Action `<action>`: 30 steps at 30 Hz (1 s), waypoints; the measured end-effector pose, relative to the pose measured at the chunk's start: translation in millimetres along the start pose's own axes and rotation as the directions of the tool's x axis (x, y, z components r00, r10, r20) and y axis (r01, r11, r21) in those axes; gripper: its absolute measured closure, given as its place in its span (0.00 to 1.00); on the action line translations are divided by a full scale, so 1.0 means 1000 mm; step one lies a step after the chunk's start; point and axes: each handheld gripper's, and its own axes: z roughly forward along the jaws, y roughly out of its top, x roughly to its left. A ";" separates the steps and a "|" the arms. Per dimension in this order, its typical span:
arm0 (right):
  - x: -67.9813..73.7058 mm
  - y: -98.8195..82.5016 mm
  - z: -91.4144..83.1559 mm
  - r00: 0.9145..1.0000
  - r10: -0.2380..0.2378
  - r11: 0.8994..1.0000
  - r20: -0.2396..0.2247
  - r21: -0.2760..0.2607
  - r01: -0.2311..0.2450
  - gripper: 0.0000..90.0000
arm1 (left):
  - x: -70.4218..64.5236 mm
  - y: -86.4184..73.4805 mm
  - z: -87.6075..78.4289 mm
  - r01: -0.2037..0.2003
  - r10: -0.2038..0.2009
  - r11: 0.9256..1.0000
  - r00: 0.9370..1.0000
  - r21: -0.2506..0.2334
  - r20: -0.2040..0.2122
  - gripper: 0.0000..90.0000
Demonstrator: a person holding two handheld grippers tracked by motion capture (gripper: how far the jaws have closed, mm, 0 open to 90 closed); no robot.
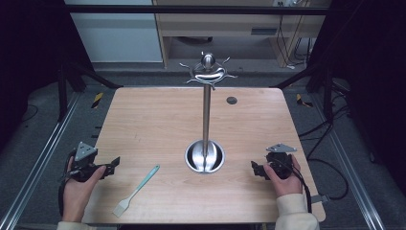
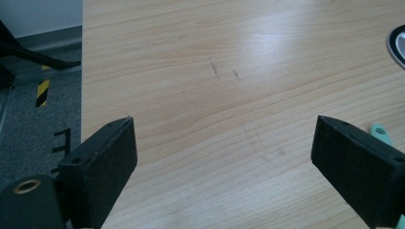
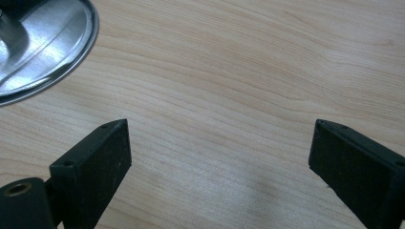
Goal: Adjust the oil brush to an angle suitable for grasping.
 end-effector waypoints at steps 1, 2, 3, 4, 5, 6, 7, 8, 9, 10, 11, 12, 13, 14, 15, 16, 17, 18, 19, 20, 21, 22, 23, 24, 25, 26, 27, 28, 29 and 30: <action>0.000 0.000 0.000 1.000 0.001 1.000 0.000 0.001 -0.001 0.09 | -0.002 0.001 -0.001 -0.007 0.007 1.000 1.000 -0.001 0.006 0.10; 0.000 0.000 0.000 1.000 0.001 1.000 0.000 0.002 -0.001 0.09 | -0.004 0.002 -0.002 -0.015 0.015 1.000 1.000 -0.004 0.009 0.10; 0.000 0.000 0.000 1.000 0.000 1.000 -0.001 0.002 0.000 0.09 | -0.007 0.003 -0.003 -0.015 0.015 1.000 1.000 -0.007 0.013 0.10; 0.000 0.000 0.000 1.000 0.000 1.000 -0.001 0.001 0.000 0.09 | -0.010 0.005 -0.004 -0.022 0.022 1.000 1.000 -0.014 0.019 0.11; 0.000 0.000 0.000 1.000 0.000 1.000 -0.001 0.001 0.000 0.09 | -0.014 0.007 -0.004 -0.022 0.023 1.000 0.999 -0.017 0.025 0.12; 0.000 0.000 0.000 1.000 -0.002 1.000 0.001 0.001 0.002 0.09 | -0.016 0.008 -0.005 -0.035 0.036 0.999 0.999 -0.018 0.028 0.14; 0.000 0.000 0.000 1.000 -0.002 1.000 0.001 0.001 0.002 0.09 | -0.021 0.010 -0.005 -0.044 0.044 0.999 0.998 -0.021 0.035 0.14; 0.000 0.000 -0.001 1.000 -0.002 1.000 -0.002 -0.001 0.002 0.09 | -0.026 0.011 -0.005 -0.044 0.045 0.999 0.998 -0.024 0.045 0.15; 0.000 0.000 0.000 1.000 -0.004 1.000 0.000 -0.002 0.004 0.09 | -0.029 0.012 -0.006 -0.057 0.058 0.998 0.997 -0.024 0.051 0.17; 0.000 0.000 0.000 1.000 0.000 1.000 -0.002 -0.001 0.000 0.09 | -0.034 0.014 -0.006 -0.063 0.065 0.998 0.996 -0.030 0.055 0.20; 0.000 0.000 -0.001 1.000 0.000 1.000 -0.005 0.000 0.000 0.09 | -0.038 0.015 -0.007 -0.069 0.071 0.997 0.995 -0.035 0.065 0.22; 0.000 0.000 -0.001 1.000 0.000 1.000 -0.005 -0.001 0.000 0.09 | -0.042 0.016 -0.007 -0.078 0.081 0.996 0.994 -0.036 0.076 0.24; 0.000 0.000 -0.001 1.000 0.000 1.000 -0.005 -0.001 0.000 0.09 | -0.046 0.018 -0.008 -0.082 0.085 0.996 0.993 -0.039 0.085 0.24; 0.000 0.000 -0.001 1.000 0.000 1.000 -0.005 -0.002 0.000 0.09 | -0.051 0.019 -0.008 -0.086 0.090 0.995 0.992 -0.046 0.091 0.30; 0.000 0.000 -0.001 1.000 0.000 1.000 -0.005 -0.001 0.000 0.09 | -0.055 0.020 -0.009 -0.099 0.103 0.994 0.990 -0.053 0.094 0.33; 0.000 0.000 -0.001 1.000 0.000 1.000 -0.005 -0.001 0.000 0.09 | -0.059 0.021 -0.009 -0.114 0.119 0.992 0.988 -0.054 0.100 0.34; 0.000 0.000 -0.001 1.000 0.000 1.000 -0.005 -0.001 0.000 0.09 | -0.064 0.022 -0.009 -0.119 0.124 0.991 0.986 -0.057 0.107 0.36; 0.000 0.000 -0.001 1.000 0.000 1.000 -0.005 -0.001 0.000 0.09 | -0.068 0.022 -0.010 -0.127 0.133 0.990 0.984 -0.057 0.117 0.36; 0.000 0.000 -0.001 1.000 0.000 1.000 -0.005 -0.002 0.000 0.09 | -0.072 0.023 -0.010 -0.128 0.135 0.990 0.983 -0.060 0.128 0.38; 0.000 0.000 -0.001 1.000 0.000 1.000 -0.005 -0.002 0.000 0.09 | -0.075 0.024 -0.010 -0.135 0.142 0.989 0.980 -0.055 0.140 0.41; 0.000 0.000 -0.001 1.000 0.000 1.000 -0.005 -0.002 0.000 0.09 | -0.079 0.024 -0.009 -0.147 0.153 0.988 0.977 -0.050 0.151 0.43; 0.000 0.000 -0.001 1.000 0.000 1.000 -0.005 -0.001 0.000 0.09 | -0.082 0.024 -0.009 -0.151 0.158 0.987 0.974 -0.051 0.160 0.45; 0.000 0.000 0.000 1.000 0.001 1.000 -0.005 -0.001 -0.001 0.09 | -0.086 0.024 -0.008 -0.163 0.169 0.985 0.972 -0.049 0.165 0.48; 0.000 0.000 0.000 1.000 -0.002 1.000 -0.003 0.000 0.002 0.09 | -0.089 0.024 -0.008 -0.174 0.179 0.984 0.969 -0.045 0.171 0.50; 0.000 0.000 0.000 1.000 -0.002 1.000 -0.003 0.002 0.002 0.09 | -0.091 0.024 -0.006 -0.182 0.185 0.983 0.966 -0.038 0.180 0.52; 0.000 0.000 0.000 1.000 -0.002 1.000 -0.002 0.003 0.002 0.09 | -0.094 0.024 -0.005 -0.189 0.191 0.982 0.963 -0.032 0.189 0.55; 0.000 0.000 0.000 1.000 -0.003 1.000 -0.003 0.003 0.003 0.09 | -0.096 0.024 -0.004 -0.195 0.197 0.980 0.960 -0.029 0.197 0.58; 0.000 0.000 0.000 1.000 -0.004 1.000 0.002 0.003 0.004 0.09 | -0.098 0.023 -0.003 -0.203 0.204 0.979 0.957 -0.025 0.204 0.63; 0.000 0.000 0.000 1.000 -0.004 1.000 0.002 0.003 0.004 0.09 | -0.101 0.023 -0.002 -0.216 0.215 0.976 0.954 -0.017 0.211 0.63; 0.000 0.000 0.000 1.000 -0.003 1.000 0.002 0.003 0.003 0.09 | -0.103 0.022 -0.001 -0.222 0.219 0.975 0.951 -0.011 0.219 0.66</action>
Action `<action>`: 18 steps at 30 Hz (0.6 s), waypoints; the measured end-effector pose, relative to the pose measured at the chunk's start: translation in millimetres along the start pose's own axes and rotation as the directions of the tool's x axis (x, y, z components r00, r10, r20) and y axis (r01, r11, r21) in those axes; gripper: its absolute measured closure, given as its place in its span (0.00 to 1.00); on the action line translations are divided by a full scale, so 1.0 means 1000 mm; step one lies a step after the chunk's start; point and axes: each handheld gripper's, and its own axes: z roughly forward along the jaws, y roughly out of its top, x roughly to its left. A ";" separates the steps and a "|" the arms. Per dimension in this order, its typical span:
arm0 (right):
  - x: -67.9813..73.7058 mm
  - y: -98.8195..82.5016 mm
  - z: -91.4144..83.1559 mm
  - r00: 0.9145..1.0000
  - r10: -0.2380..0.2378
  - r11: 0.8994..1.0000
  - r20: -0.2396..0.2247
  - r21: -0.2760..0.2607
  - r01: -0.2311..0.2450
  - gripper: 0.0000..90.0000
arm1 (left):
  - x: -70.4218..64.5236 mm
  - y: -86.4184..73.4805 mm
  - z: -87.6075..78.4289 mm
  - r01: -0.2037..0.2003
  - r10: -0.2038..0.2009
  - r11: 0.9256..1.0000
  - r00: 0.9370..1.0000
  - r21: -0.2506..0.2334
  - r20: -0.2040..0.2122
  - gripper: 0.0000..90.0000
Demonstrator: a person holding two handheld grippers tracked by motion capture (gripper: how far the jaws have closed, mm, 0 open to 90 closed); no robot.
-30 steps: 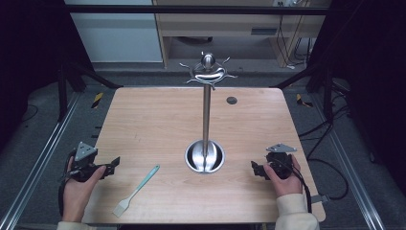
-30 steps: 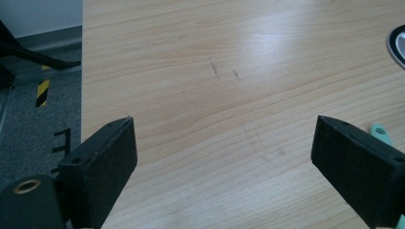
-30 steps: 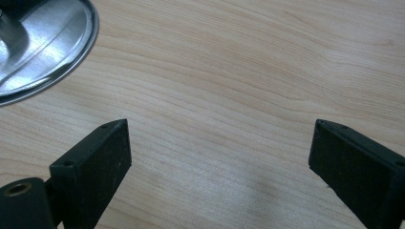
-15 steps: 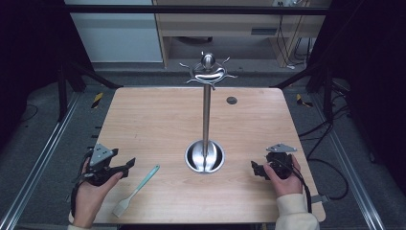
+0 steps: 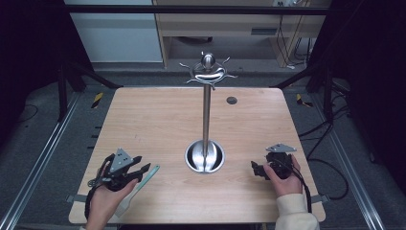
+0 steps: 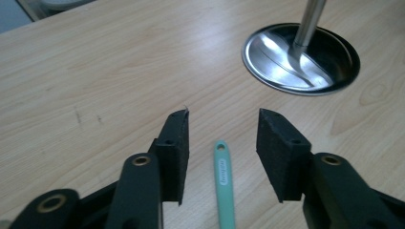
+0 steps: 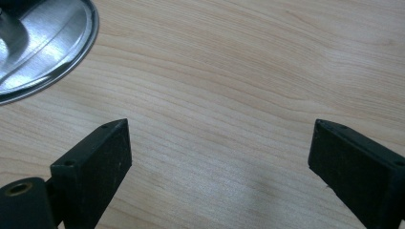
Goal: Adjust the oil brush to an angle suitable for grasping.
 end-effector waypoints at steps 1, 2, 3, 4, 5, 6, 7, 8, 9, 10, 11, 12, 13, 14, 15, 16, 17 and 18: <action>0.000 0.000 0.000 1.000 -0.001 1.000 0.000 0.000 0.001 0.09 | -0.002 0.000 0.001 -0.004 0.004 1.000 1.000 0.006 0.009 0.68; 0.000 0.000 0.000 1.000 -0.002 1.000 0.001 0.000 0.002 0.09 | -0.004 0.000 0.003 -0.009 0.009 1.000 1.000 0.014 0.017 0.71; 0.000 0.000 0.000 1.000 -0.004 1.000 0.001 0.002 0.004 0.09 | -0.006 0.000 0.004 -0.014 0.014 1.000 1.000 0.023 0.027 0.75; 0.000 0.000 0.000 1.000 -0.004 1.000 0.001 0.002 0.004 0.09 | -0.007 0.000 0.006 -0.018 0.017 0.999 0.999 0.029 0.035 0.75; 0.000 0.000 0.000 1.000 -0.005 1.000 0.002 0.003 0.005 0.09 | -0.009 0.000 0.008 -0.025 0.022 0.999 0.999 0.043 0.049 0.78; 0.000 0.000 0.000 1.000 -0.006 1.000 0.000 0.005 0.006 0.09 | -0.011 0.000 0.010 -0.023 0.021 0.998 0.998 0.051 0.055 0.81; 0.000 0.000 0.000 1.000 -0.008 1.000 -0.001 0.006 0.008 0.09 | -0.013 0.000 0.012 -0.028 0.024 0.998 0.998 0.061 0.060 0.82; 0.000 0.000 0.001 1.000 -0.013 1.000 0.006 0.008 0.013 0.09 | -0.015 -0.001 0.014 -0.033 0.028 0.997 0.997 0.068 0.067 0.88; 0.000 0.000 0.001 1.000 -0.013 1.000 0.006 0.008 0.013 0.09 | -0.016 -0.002 0.015 -0.038 0.033 0.996 0.997 0.077 0.072 0.88; 0.000 0.000 0.001 1.000 -0.009 1.000 0.004 0.009 0.009 0.09 | -0.017 -0.002 0.017 -0.041 0.035 0.996 0.997 0.085 0.072 0.92; 0.000 0.000 0.001 1.000 -0.009 1.000 0.005 0.010 0.009 0.09 | -0.018 -0.003 0.019 -0.045 0.038 0.994 0.996 0.096 0.075 0.93; 0.000 0.000 0.001 1.000 -0.009 1.000 0.005 0.010 0.009 0.09 | -0.019 -0.003 0.020 -0.044 0.035 0.993 0.996 0.106 0.078 0.93; 0.000 0.000 0.001 1.000 -0.008 1.000 0.005 0.010 0.008 0.09 | -0.019 -0.004 0.022 -0.043 0.034 0.992 0.996 0.115 0.079 0.95; 0.000 0.000 0.001 1.000 -0.008 1.000 0.005 0.009 0.008 0.09 | -0.019 -0.004 0.023 -0.045 0.035 0.991 0.996 0.126 0.079 0.95; 0.000 0.000 0.001 1.000 -0.008 1.000 0.005 0.009 0.008 0.09 | -0.019 -0.005 0.025 -0.043 0.032 0.990 0.996 0.134 0.081 0.96; 0.000 0.000 0.001 1.000 -0.009 1.000 0.005 0.009 0.009 0.09 | -0.019 -0.005 0.026 -0.042 0.031 0.989 0.996 0.141 0.082 0.97; 0.000 0.000 0.001 1.000 -0.009 1.000 0.005 0.009 0.009 0.09 | -0.019 -0.006 0.028 -0.038 0.025 0.988 0.996 0.148 0.085 0.98; 0.000 0.000 0.001 1.000 -0.011 1.000 0.006 0.009 0.011 0.09 | -0.019 -0.006 0.029 -0.036 0.022 0.987 0.996 0.155 0.087 0.99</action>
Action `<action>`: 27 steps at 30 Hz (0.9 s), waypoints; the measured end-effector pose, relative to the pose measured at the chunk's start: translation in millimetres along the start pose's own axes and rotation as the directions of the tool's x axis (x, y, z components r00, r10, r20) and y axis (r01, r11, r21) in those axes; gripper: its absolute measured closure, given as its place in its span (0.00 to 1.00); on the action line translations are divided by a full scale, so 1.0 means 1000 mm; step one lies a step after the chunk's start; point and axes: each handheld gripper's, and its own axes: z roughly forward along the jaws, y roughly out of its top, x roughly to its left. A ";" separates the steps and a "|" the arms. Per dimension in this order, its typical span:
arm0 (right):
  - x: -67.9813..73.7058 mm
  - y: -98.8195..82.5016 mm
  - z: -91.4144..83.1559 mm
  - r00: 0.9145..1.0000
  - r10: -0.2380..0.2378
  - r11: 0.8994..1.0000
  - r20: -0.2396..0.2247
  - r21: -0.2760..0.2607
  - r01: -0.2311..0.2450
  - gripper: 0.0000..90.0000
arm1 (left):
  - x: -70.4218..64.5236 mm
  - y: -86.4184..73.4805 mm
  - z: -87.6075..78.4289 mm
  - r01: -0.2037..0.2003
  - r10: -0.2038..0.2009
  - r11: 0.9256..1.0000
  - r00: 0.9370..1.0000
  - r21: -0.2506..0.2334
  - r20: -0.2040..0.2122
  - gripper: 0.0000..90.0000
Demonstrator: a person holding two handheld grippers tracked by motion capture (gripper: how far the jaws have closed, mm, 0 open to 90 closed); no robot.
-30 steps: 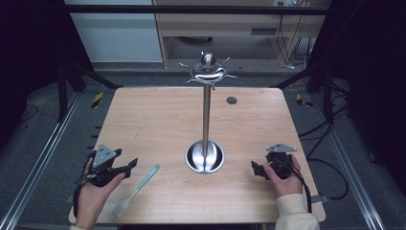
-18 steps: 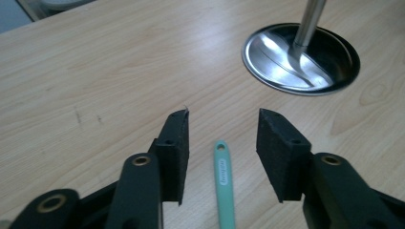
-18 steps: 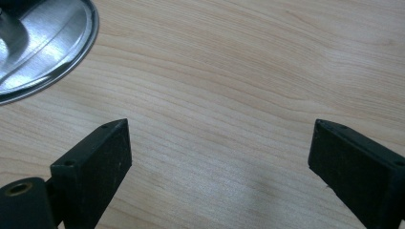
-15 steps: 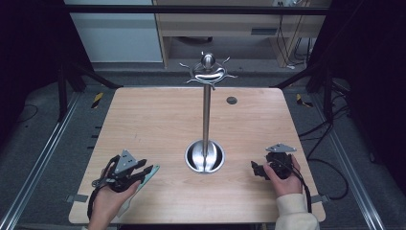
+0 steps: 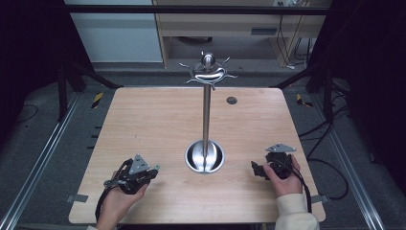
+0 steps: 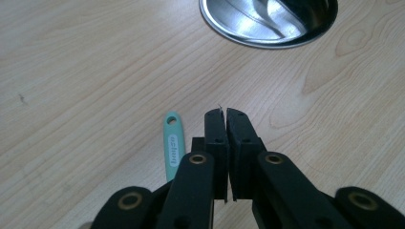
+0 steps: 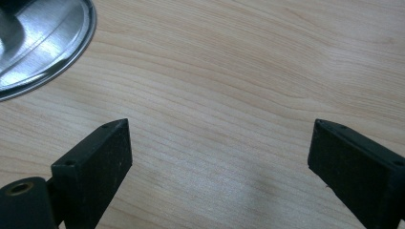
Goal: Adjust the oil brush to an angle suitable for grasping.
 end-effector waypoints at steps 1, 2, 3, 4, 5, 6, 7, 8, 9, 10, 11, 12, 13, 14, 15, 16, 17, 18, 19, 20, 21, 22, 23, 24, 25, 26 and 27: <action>0.000 0.000 0.000 1.000 0.001 1.000 0.000 0.001 -0.001 0.09 | 0.000 0.000 0.001 -0.001 0.001 1.000 1.000 0.008 0.002 1.00; 0.000 0.000 0.000 1.000 0.000 1.000 0.000 0.000 0.000 0.09 | 0.000 -0.001 0.002 0.002 -0.002 1.000 1.000 0.014 0.002 1.00; 0.000 0.000 0.000 1.000 0.003 1.000 0.000 0.000 -0.003 0.09 | 0.000 -0.001 0.003 0.002 -0.002 1.000 1.000 0.021 0.001 1.00; 0.000 0.000 0.000 1.000 0.001 1.000 0.001 -0.001 -0.001 0.09 | 0.001 -0.002 0.004 0.000 0.000 1.000 1.000 0.031 0.002 1.00; 0.000 0.000 0.000 1.000 0.003 1.000 0.002 0.000 -0.003 0.09 | 0.002 -0.002 0.005 0.002 -0.003 0.999 1.000 0.038 0.001 1.00; 0.000 0.000 0.000 1.000 0.004 1.000 -0.001 0.001 -0.004 0.09 | 0.003 -0.003 0.006 0.005 -0.005 0.999 1.000 0.043 0.000 1.00; 0.000 0.000 0.000 1.000 0.002 1.000 0.001 0.000 -0.002 0.09 | 0.003 -0.004 0.007 0.007 -0.007 0.999 1.000 0.046 0.000 1.00; 0.000 0.000 0.000 1.000 0.002 1.000 -0.001 0.000 -0.002 0.09 | 0.004 -0.004 0.008 0.010 -0.010 0.999 1.000 0.051 0.000 1.00; 0.000 0.000 0.000 1.000 0.002 1.000 -0.001 0.000 -0.002 0.09 | 0.005 -0.004 0.009 0.011 -0.011 0.998 1.000 0.056 -0.001 1.00; 0.000 0.000 0.000 1.000 0.002 1.000 0.000 0.002 -0.002 0.09 | 0.006 -0.005 0.010 0.014 -0.014 0.998 1.000 0.063 0.002 1.00; 0.000 0.000 0.000 1.000 0.002 1.000 0.000 0.002 -0.002 0.09 | 0.006 -0.005 0.011 0.016 -0.017 0.997 1.000 0.069 0.004 1.00; 0.000 0.000 0.000 1.000 0.001 1.000 0.000 0.002 -0.001 0.09 | 0.006 -0.006 0.013 0.016 -0.016 0.997 1.000 0.076 0.006 1.00; 0.000 0.000 0.000 1.000 0.002 1.000 0.000 0.002 -0.002 0.09 | 0.006 -0.006 0.014 0.016 -0.016 0.997 1.000 0.082 0.007 1.00; 0.000 0.000 0.000 1.000 0.002 1.000 -0.001 0.002 -0.002 0.09 | 0.005 -0.006 0.015 0.014 -0.014 0.996 1.000 0.086 0.005 1.00; 0.000 0.000 0.000 1.000 0.002 1.000 -0.001 0.002 -0.002 0.09 | 0.005 -0.006 0.016 0.014 -0.014 0.996 1.000 0.087 0.003 1.00; 0.000 0.000 0.000 1.000 0.002 1.000 -0.001 0.002 -0.002 0.09 | 0.005 -0.006 0.016 0.012 -0.013 0.996 1.000 0.093 0.002 1.00; 0.000 0.000 0.000 1.000 0.003 1.000 -0.001 0.002 -0.003 0.09 | 0.005 -0.006 0.017 0.012 -0.012 0.995 1.000 0.096 -0.001 1.00; 0.000 0.000 0.000 1.000 0.003 1.000 -0.002 0.002 -0.003 0.09 | 0.005 -0.007 0.018 0.010 -0.010 0.995 1.000 0.100 -0.002 1.00; 0.000 0.000 0.000 1.000 0.002 1.000 -0.004 0.001 -0.002 0.09 | 0.005 -0.007 0.019 0.010 -0.010 0.994 1.000 0.104 -0.004 1.00; 0.000 0.000 0.001 1.000 0.003 1.000 -0.005 0.000 -0.003 0.09 | 0.006 -0.008 0.021 0.011 -0.011 0.994 1.000 0.109 -0.006 1.00; 0.000 0.000 0.001 1.000 0.002 1.000 -0.006 0.001 -0.002 0.09 | 0.007 -0.008 0.022 0.010 -0.010 0.993 1.000 0.117 -0.006 1.00; 0.000 0.000 0.000 1.000 0.002 1.000 -0.005 0.003 -0.002 0.09 | 0.007 -0.008 0.022 0.010 -0.010 0.993 1.000 0.117 -0.006 1.00; 0.000 0.000 0.000 1.000 0.002 1.000 -0.005 0.003 -0.002 0.09 | 0.007 -0.009 0.023 0.013 -0.013 0.993 1.000 0.116 -0.006 1.00; 0.000 0.000 0.000 1.000 0.002 1.000 -0.005 0.002 -0.002 0.09 | 0.007 -0.009 0.023 0.013 -0.012 0.993 1.000 0.121 -0.006 1.00; 0.000 0.000 0.001 1.000 0.005 1.000 -0.007 0.001 -0.005 0.09 | 0.008 -0.009 0.024 0.010 -0.010 0.992 1.000 0.126 -0.007 1.00; 0.000 0.000 0.001 1.000 0.005 1.000 -0.005 0.003 -0.005 0.09 | 0.008 -0.010 0.025 0.011 -0.010 0.992 1.000 0.127 -0.009 1.00; 0.000 0.000 0.001 1.000 0.005 1.000 -0.005 0.003 -0.005 0.09 | 0.008 -0.010 0.025 0.014 -0.013 0.991 1.000 0.132 -0.010 1.00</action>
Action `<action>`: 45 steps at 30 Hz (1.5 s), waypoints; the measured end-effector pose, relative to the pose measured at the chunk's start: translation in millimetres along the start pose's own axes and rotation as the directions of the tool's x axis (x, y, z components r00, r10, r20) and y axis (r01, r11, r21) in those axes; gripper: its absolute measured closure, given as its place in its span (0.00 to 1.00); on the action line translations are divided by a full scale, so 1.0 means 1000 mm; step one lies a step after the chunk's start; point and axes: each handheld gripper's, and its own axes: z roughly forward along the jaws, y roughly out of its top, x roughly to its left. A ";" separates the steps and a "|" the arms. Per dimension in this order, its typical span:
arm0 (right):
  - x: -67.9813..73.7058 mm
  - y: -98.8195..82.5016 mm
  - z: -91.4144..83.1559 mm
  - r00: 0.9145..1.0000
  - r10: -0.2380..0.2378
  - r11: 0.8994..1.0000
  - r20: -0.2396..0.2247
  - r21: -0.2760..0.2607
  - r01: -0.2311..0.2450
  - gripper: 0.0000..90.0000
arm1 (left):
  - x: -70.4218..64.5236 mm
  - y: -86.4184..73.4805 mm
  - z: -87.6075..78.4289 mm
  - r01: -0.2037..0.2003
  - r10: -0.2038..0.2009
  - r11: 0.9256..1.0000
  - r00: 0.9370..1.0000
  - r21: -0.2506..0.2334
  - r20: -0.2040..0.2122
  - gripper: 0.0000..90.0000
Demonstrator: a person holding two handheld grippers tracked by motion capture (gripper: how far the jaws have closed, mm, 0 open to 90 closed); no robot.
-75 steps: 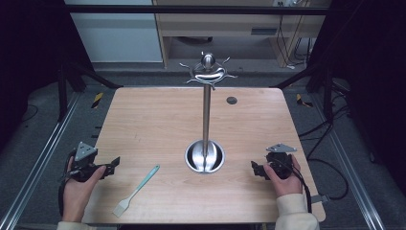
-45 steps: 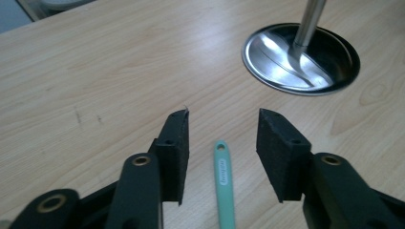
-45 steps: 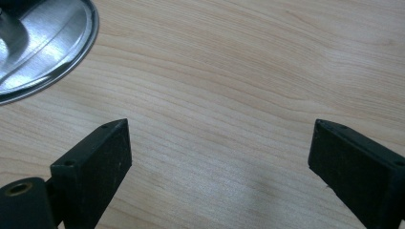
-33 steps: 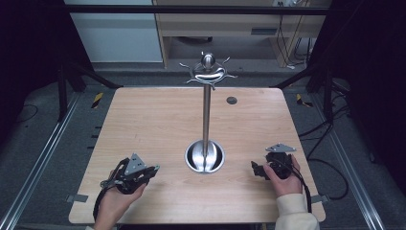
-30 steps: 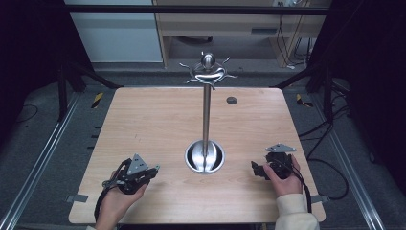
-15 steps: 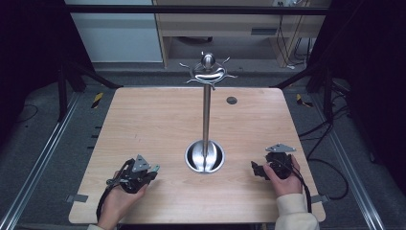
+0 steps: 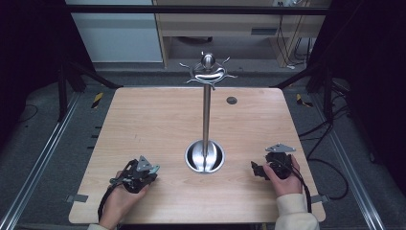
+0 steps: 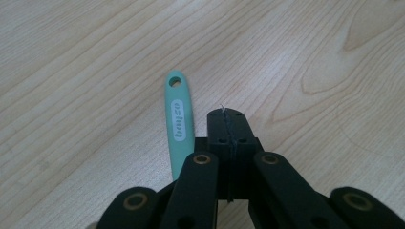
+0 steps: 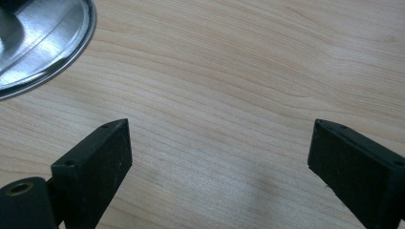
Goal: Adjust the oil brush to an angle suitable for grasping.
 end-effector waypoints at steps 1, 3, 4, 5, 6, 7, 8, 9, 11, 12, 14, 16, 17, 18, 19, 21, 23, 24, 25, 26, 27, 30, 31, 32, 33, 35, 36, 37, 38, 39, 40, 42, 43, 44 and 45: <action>0.000 0.000 0.000 1.000 0.002 1.000 0.001 0.002 -0.002 0.09 | 0.001 0.000 0.000 -0.001 0.001 1.000 1.000 0.004 -0.006 1.00; 0.000 0.000 0.000 1.000 0.000 1.000 0.002 0.001 0.000 0.09 | 0.003 -0.001 0.002 0.001 -0.001 1.000 1.000 0.012 -0.008 1.00; 0.000 0.000 0.000 1.000 0.002 1.000 0.002 0.001 -0.002 0.09 | 0.004 -0.001 0.002 0.001 -0.001 1.000 1.000 0.014 -0.017 1.00; 0.000 0.000 0.000 1.000 0.002 1.000 0.002 0.001 -0.002 0.09 | 0.004 -0.001 0.002 0.006 -0.006 1.000 1.000 0.015 -0.016 1.00; 0.000 0.000 0.000 1.000 0.001 1.000 0.002 0.001 -0.001 0.09 | 0.006 -0.002 0.002 0.010 -0.010 1.000 1.000 0.014 -0.014 1.00; 0.000 0.000 0.000 1.000 0.001 1.000 0.002 0.001 -0.001 0.09 | 0.007 -0.002 0.002 0.012 -0.011 1.000 1.000 0.018 -0.022 1.00; 0.000 0.000 0.000 1.000 0.001 1.000 0.002 0.001 -0.001 0.09 | 0.008 -0.002 0.002 0.011 -0.010 1.000 1.000 0.020 -0.030 1.00; 0.000 0.000 0.000 1.000 0.000 1.000 0.001 -0.002 0.000 0.09 | 0.009 -0.002 0.002 0.012 -0.011 1.000 0.999 0.021 -0.033 1.00; 0.000 0.000 0.000 1.000 0.000 1.000 0.001 0.000 0.000 0.09 | 0.011 -0.003 0.001 0.021 -0.020 1.000 0.999 0.019 -0.043 1.00; 0.000 0.000 0.000 1.000 0.001 1.000 0.002 0.001 -0.001 0.09 | 0.013 -0.003 0.001 0.019 -0.017 1.000 0.998 0.023 -0.055 1.00; 0.000 0.000 0.000 1.000 0.000 1.000 0.001 0.000 0.000 0.09 | 0.017 -0.005 0.000 0.040 -0.039 0.999 0.997 0.014 -0.061 1.00; 0.000 0.000 0.000 1.000 0.001 1.000 0.000 -0.001 -0.001 0.09 | 0.022 -0.006 -0.002 0.056 -0.055 0.998 0.997 0.011 -0.062 1.00; 0.000 0.000 0.000 1.000 0.000 1.000 0.000 0.000 0.000 0.09 | 0.024 -0.007 -0.004 0.065 -0.064 0.998 0.996 0.009 -0.061 1.00; 0.000 0.000 0.000 1.000 0.001 1.000 0.000 0.000 -0.001 0.09 | 0.025 -0.007 -0.006 0.076 -0.077 0.997 0.995 -0.004 -0.060 1.00; 0.000 0.000 0.000 1.000 0.002 1.000 0.002 0.001 -0.002 0.09 | 0.026 -0.007 -0.009 0.084 -0.085 0.996 0.995 -0.016 -0.056 1.00; 0.000 0.000 0.000 1.000 -0.002 1.000 0.002 -0.001 0.002 0.09 | 0.028 -0.005 -0.014 0.098 -0.099 0.995 0.993 -0.028 -0.064 1.00; -0.001 0.000 0.000 1.000 0.001 1.000 0.004 0.001 -0.001 0.09 | 0.031 -0.003 -0.021 0.113 -0.115 0.993 0.990 -0.027 -0.083 0.99; -0.001 0.000 0.000 1.000 0.001 1.000 0.004 0.001 -0.001 0.09 | 0.032 -0.002 -0.024 0.118 -0.120 0.993 0.988 -0.019 -0.097 0.99; -0.001 0.000 -0.001 1.000 0.000 1.000 0.005 0.000 0.000 0.09 | 0.033 -0.001 -0.026 0.126 -0.126 0.992 0.987 -0.008 -0.102 0.99; 0.000 -0.001 -0.001 1.000 0.004 1.000 0.005 0.001 -0.004 0.09 | 0.034 -0.001 -0.029 0.128 -0.126 0.992 0.987 0.012 -0.101 0.95; 0.000 -0.001 -0.001 1.000 0.004 1.000 0.005 0.001 -0.004 0.09 | 0.035 0.000 -0.032 0.133 -0.130 0.991 0.986 0.022 -0.105 0.95; 0.000 0.000 -0.001 1.000 0.001 1.000 0.006 -0.001 -0.001 0.09 | 0.036 0.006 -0.040 0.144 -0.137 0.987 0.985 0.065 -0.103 0.86; 0.000 0.000 -0.001 1.000 -0.001 1.000 0.006 -0.002 0.001 0.09 | 0.035 0.008 -0.042 0.145 -0.137 0.987 0.985 0.076 -0.107 0.82; 0.000 0.000 -0.001 1.000 -0.001 1.000 0.005 -0.001 0.001 0.09 | 0.034 0.010 -0.044 0.143 -0.134 0.986 0.985 0.084 -0.110 0.76; 0.000 0.000 -0.001 1.000 0.001 1.000 0.004 0.000 -0.001 0.09 | 0.032 0.014 -0.047 0.142 -0.129 0.985 0.984 0.099 -0.126 0.72; 0.000 0.000 -0.001 1.000 -0.001 1.000 0.007 -0.005 0.001 0.09 | 0.030 0.015 -0.048 0.139 -0.124 0.984 0.983 0.109 -0.134 0.61; 0.000 0.000 -0.001 1.000 -0.001 1.000 0.007 -0.005 0.001 0.09 | 0.029 0.016 -0.048 0.139 -0.122 0.983 0.983 0.122 -0.134 0.61; 0.000 0.000 -0.001 1.000 0.000 1.000 0.006 -0.005 0.000 0.09 | 0.028 0.017 -0.047 0.139 -0.120 0.980 0.984 0.145 -0.133 0.57; 0.000 0.000 -0.001 1.000 0.005 1.000 0.004 -0.006 -0.005 0.09 | 0.027 0.018 -0.046 0.137 -0.116 0.976 0.985 0.167 -0.131 0.52; 0.000 0.000 -0.001 1.000 0.004 1.000 0.003 -0.006 -0.004 0.09 | 0.026 0.018 -0.046 0.134 -0.112 0.974 0.986 0.183 -0.124 0.50; 0.000 0.000 -0.001 1.000 0.002 1.000 0.004 -0.008 -0.002 0.09 | 0.025 0.017 -0.046 0.129 -0.107 0.973 0.987 0.194 -0.119 0.49; 0.000 0.000 -0.001 1.000 0.004 1.000 0.003 -0.009 -0.004 0.09 | 0.023 0.017 -0.049 0.122 -0.102 0.974 0.989 0.192 -0.112 0.52; 0.000 0.000 -0.001 1.000 0.006 1.000 0.004 -0.008 -0.006 0.09 | 0.022 0.016 -0.049 0.119 -0.099 0.973 0.989 0.196 -0.110 0.55; 0.000 0.000 -0.001 1.000 0.007 1.000 0.003 -0.007 -0.007 0.09 | 0.021 0.015 -0.050 0.118 -0.098 0.972 0.989 0.203 -0.107 0.56; 0.000 0.000 -0.001 1.000 0.007 1.000 0.003 -0.007 -0.007 0.09 | 0.021 0.014 -0.049 0.120 -0.099 0.970 0.990 0.211 -0.104 0.56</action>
